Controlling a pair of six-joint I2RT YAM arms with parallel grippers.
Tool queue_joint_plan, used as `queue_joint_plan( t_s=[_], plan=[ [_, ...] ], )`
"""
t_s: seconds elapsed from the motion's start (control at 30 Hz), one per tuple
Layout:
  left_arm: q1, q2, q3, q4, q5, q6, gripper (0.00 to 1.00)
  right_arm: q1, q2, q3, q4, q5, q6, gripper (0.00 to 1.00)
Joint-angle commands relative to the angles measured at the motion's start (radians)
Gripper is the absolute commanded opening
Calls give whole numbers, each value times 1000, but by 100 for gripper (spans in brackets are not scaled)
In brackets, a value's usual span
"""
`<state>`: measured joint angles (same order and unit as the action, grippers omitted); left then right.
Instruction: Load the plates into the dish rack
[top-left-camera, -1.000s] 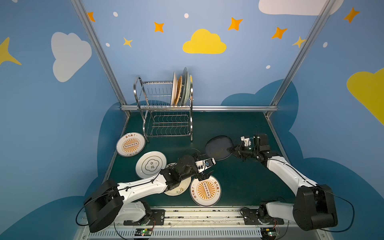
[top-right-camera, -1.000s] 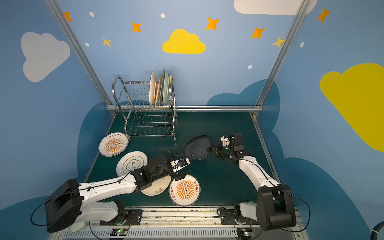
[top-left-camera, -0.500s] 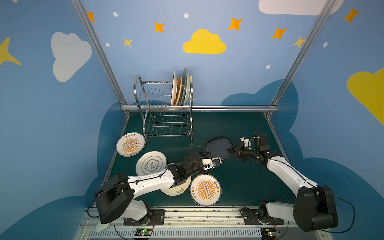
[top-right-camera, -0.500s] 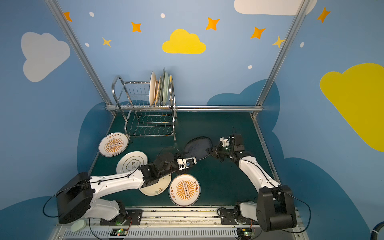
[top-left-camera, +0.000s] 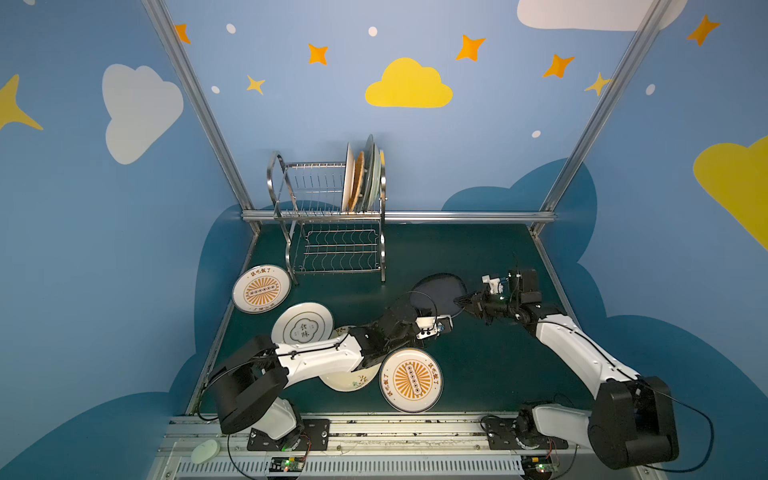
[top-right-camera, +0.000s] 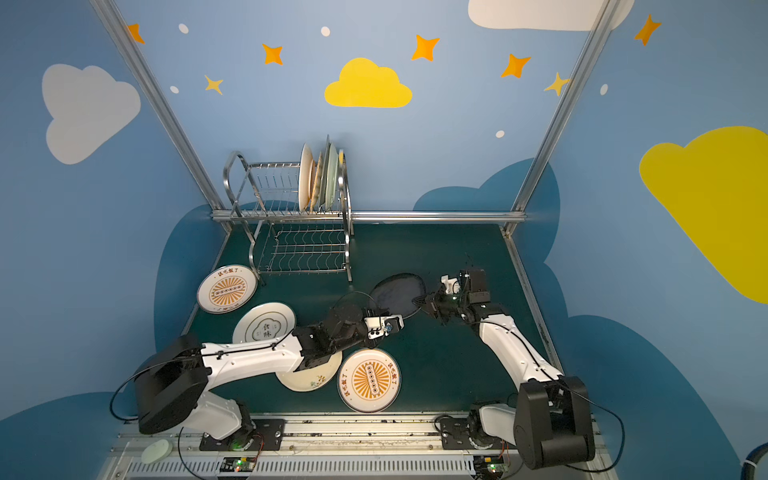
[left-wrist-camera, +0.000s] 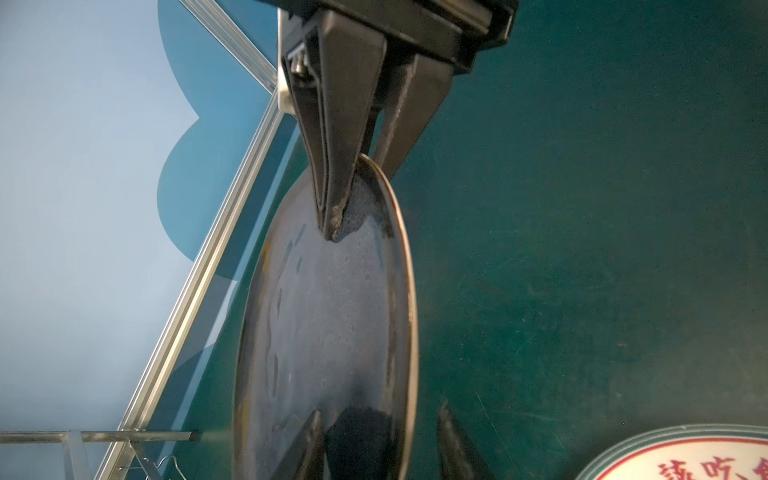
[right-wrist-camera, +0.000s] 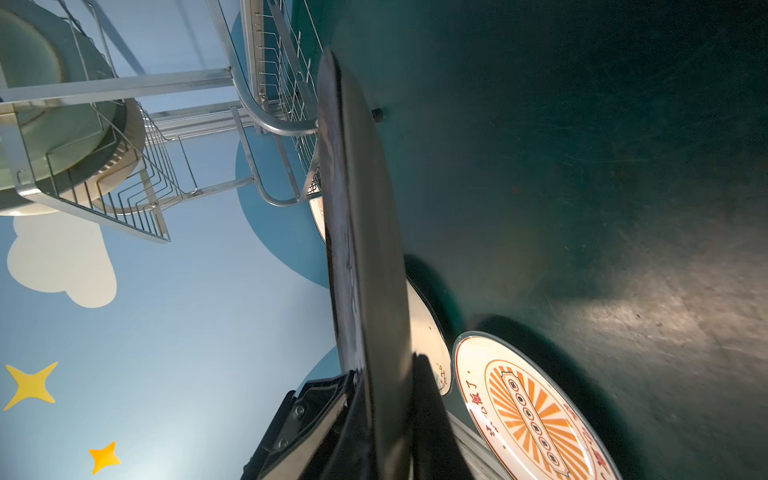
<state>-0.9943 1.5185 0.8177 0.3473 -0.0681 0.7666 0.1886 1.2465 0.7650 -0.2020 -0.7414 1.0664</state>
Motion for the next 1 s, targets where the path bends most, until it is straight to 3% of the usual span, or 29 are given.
queue_joint_plan(
  t_s=[0.0, 0.2, 0.33, 0.53, 0.97],
  plan=[
    [-10, 20, 29, -13, -20, -8, 38, -2, -44, 37, 56, -44, 7, 0],
    [-18, 40, 52, -31, -47, -23, 27, -3, -50, 29, 62, -47, 12, 0],
    [-25, 43, 61, -47, -59, -28, 25, -2, -53, 21, 69, -47, 18, 0],
    [-44, 35, 70, -69, -71, -50, 5, 1, -63, 20, 73, -53, 21, 0],
    [-99, -13, 61, -93, -115, -80, 4, 12, -97, 27, 52, -49, 23, 1]
  ],
)
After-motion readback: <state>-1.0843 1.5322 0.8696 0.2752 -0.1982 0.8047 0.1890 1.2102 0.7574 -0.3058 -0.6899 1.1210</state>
